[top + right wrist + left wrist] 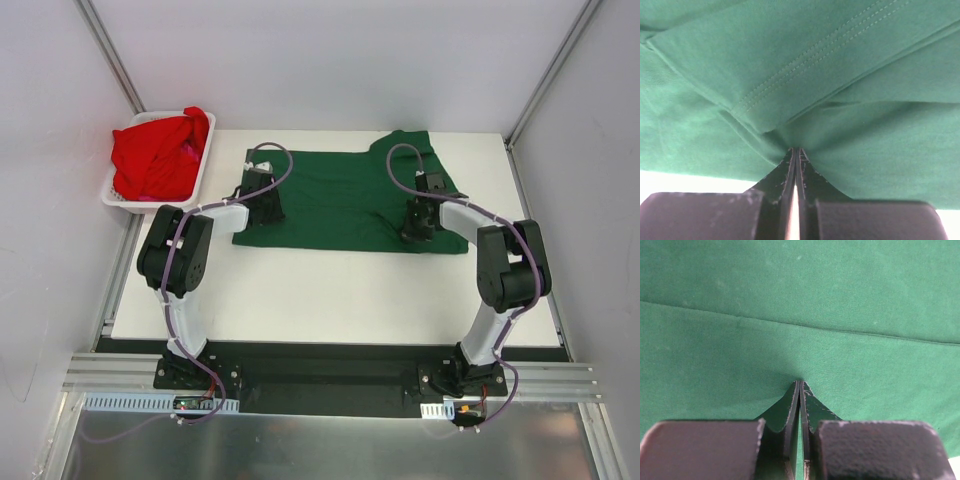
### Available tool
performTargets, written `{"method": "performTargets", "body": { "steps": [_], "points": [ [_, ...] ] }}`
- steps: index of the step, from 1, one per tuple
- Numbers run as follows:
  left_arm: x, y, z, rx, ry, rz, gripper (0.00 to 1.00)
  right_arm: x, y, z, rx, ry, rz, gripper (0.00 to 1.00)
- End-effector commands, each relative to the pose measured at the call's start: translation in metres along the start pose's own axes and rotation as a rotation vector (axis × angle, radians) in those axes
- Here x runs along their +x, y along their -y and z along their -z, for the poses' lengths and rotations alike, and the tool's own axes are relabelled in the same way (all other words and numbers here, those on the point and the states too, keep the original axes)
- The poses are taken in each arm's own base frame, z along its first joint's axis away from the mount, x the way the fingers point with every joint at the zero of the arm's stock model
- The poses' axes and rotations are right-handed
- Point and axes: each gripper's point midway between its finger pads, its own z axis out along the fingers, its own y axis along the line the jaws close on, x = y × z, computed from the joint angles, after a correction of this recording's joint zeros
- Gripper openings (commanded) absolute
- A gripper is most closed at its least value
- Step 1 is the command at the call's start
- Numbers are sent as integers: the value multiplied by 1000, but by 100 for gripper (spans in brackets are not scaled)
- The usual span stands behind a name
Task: Fold and stack the t-shirts
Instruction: Fold the tshirt
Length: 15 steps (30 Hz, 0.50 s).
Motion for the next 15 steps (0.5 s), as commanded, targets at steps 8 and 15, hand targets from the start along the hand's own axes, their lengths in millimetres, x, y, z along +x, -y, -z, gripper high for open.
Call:
{"method": "performTargets", "body": {
  "steps": [8,15],
  "points": [
    [72,-27,1,-87,-189,-12,0,16,-12,2,-47,-31,32,1],
    [83,-24,8,-79,-215,-7,0,19,-17,15,-64,-19,40,1]
  ]
}}
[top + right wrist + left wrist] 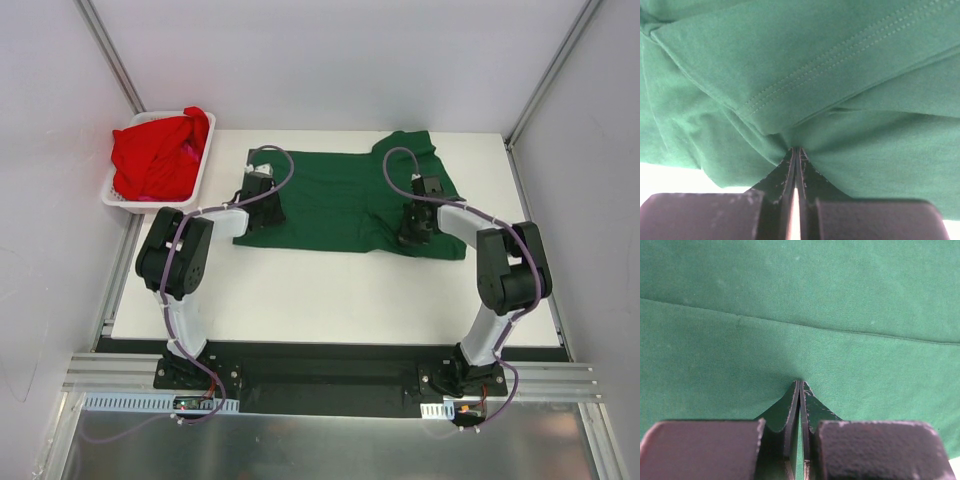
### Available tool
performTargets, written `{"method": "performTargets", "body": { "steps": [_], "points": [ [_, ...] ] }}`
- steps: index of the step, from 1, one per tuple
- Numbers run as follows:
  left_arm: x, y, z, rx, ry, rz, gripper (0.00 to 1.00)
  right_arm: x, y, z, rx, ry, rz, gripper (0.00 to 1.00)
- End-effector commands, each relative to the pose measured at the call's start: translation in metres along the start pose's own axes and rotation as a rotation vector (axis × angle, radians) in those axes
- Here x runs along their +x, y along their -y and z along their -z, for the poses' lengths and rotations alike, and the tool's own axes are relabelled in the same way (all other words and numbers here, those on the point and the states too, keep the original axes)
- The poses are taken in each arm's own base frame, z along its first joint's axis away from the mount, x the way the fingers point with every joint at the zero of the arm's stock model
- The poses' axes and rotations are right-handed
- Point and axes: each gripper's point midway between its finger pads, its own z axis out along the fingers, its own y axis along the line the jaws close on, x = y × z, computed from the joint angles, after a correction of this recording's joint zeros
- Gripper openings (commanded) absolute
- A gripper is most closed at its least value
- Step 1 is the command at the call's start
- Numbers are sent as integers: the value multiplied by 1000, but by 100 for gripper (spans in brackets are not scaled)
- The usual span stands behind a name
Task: Fold and stack the t-shirts
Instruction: Fold the tshirt
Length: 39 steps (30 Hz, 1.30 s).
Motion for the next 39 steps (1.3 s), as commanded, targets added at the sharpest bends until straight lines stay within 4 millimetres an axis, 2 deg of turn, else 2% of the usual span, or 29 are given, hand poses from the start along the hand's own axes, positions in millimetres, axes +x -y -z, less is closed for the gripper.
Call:
{"method": "performTargets", "body": {
  "steps": [1,2,7,11,15,20,26,28,35,39],
  "points": [
    [81,-24,11,-95,-251,8,0,8,-11,18,-41,-3,22,1],
    [81,-21,12,-85,-253,13,0,8,-12,21,-45,-1,22,1],
    [110,-18,29,-95,-340,40,0,9,-16,30,-60,9,17,1],
    [129,-15,50,-86,-396,74,0,11,-18,36,-63,9,23,1],
    [152,-24,72,-112,-460,87,0,14,-21,44,-71,16,26,1],
    [165,-34,93,-132,-480,89,0,23,-22,49,-70,-3,44,1],
    [166,-42,106,-163,-496,52,0,36,-25,52,-79,-20,55,1],
    [169,-46,112,-187,-521,34,0,36,-27,53,-83,-13,55,1],
    [159,-62,128,-289,-521,-23,0,30,-34,58,-94,0,64,1],
    [157,-78,132,-351,-504,-28,0,28,-32,55,-79,0,72,1]
  ]
}}
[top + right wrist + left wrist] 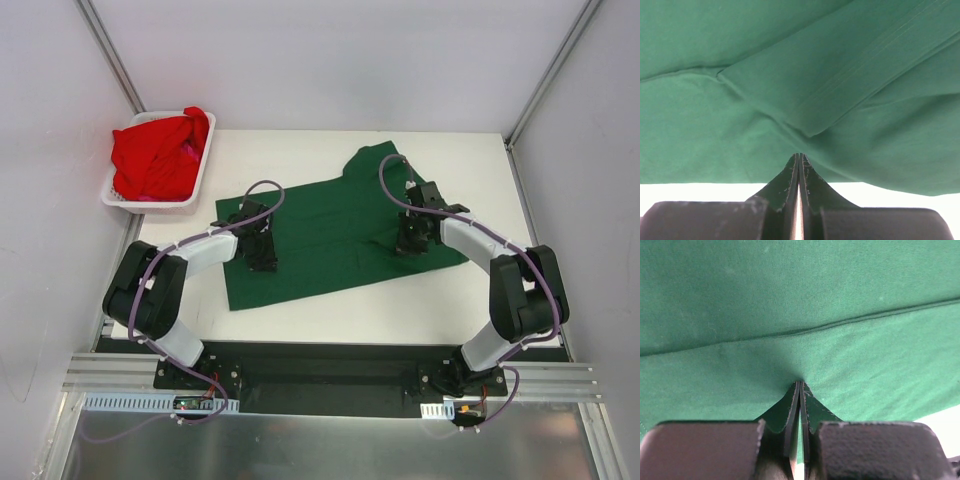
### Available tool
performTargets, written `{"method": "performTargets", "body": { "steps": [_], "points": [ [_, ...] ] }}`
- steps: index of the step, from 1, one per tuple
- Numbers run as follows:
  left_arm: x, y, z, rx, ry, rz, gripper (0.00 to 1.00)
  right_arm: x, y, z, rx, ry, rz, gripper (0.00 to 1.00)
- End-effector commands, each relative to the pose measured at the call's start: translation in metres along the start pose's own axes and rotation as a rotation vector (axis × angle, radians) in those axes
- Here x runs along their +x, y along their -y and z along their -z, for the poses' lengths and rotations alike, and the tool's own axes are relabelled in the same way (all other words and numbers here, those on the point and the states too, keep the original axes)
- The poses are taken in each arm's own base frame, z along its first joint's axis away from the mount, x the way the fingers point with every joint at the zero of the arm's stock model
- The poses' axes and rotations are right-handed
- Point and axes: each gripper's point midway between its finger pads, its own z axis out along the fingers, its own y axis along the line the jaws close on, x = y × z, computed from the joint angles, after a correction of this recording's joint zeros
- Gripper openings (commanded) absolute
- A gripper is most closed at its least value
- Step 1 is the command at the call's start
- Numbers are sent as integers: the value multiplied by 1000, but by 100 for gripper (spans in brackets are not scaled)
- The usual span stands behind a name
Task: Fold and stack the t-shirts
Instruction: Fold the tshirt
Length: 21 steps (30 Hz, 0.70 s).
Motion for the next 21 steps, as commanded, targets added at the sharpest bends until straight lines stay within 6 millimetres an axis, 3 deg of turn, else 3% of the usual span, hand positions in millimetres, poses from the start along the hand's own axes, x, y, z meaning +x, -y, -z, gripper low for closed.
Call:
{"method": "performTargets", "body": {
  "steps": [1,5,14,17,21],
  "points": [
    [44,-63,7,-248,-145,-39,0,-13,-10,9,-12,37,14,1],
    [41,-64,9,-246,-142,-43,0,-21,-5,2,39,54,39,1],
    [31,-57,10,-227,-125,-65,0,-65,15,-1,194,157,135,1],
    [31,-58,12,-227,-118,-67,0,-63,19,-8,214,133,136,1],
    [26,-56,15,-220,-102,-73,0,-45,23,-16,217,68,131,1]
  ]
}}
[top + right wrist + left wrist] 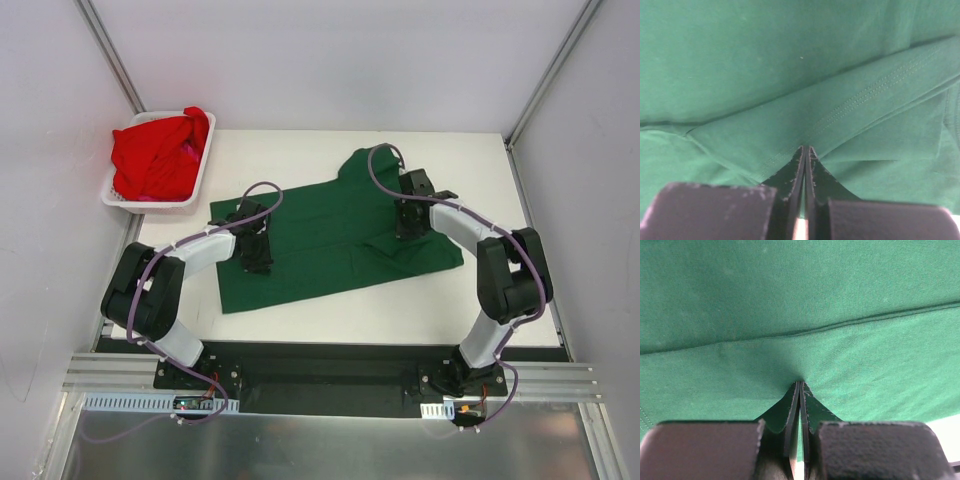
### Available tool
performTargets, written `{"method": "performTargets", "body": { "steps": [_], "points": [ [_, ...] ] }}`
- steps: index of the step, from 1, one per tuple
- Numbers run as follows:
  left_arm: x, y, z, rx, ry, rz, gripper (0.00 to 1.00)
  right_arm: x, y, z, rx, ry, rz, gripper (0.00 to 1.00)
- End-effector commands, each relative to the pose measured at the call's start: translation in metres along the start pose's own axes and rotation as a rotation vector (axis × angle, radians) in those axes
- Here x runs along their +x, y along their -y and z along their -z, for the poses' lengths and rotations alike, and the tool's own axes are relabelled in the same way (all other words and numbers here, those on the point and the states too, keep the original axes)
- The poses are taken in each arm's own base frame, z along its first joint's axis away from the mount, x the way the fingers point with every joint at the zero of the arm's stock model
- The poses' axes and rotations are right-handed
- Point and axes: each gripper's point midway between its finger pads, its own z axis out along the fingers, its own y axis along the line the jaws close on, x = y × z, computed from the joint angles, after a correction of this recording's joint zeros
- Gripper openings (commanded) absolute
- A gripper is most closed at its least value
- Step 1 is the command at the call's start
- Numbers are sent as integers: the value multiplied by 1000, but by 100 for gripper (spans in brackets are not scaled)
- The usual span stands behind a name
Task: Fold and stack the t-shirts
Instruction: Fold the tshirt
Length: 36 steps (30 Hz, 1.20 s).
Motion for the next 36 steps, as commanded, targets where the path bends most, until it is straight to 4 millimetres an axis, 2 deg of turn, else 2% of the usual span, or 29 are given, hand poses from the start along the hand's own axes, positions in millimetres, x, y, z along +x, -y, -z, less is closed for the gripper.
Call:
{"method": "performTargets", "body": {
  "steps": [1,10,21,29,32,36],
  "points": [
    [21,-36,4,-141,-72,-41,0,10,4,-4,25,-44,26,1],
    [8,-31,13,-122,-41,-66,0,50,-11,-9,15,-162,62,1],
    [5,-37,23,-130,-26,-87,0,102,-33,-3,4,-245,104,1],
    [-1,-42,25,-144,-19,-97,0,135,-32,9,49,-284,87,1],
    [-4,-40,25,-144,-16,-97,0,149,-24,11,89,-301,73,1],
    [-6,-39,24,-141,-21,-95,0,155,-14,16,125,-287,35,1]
  ]
}}
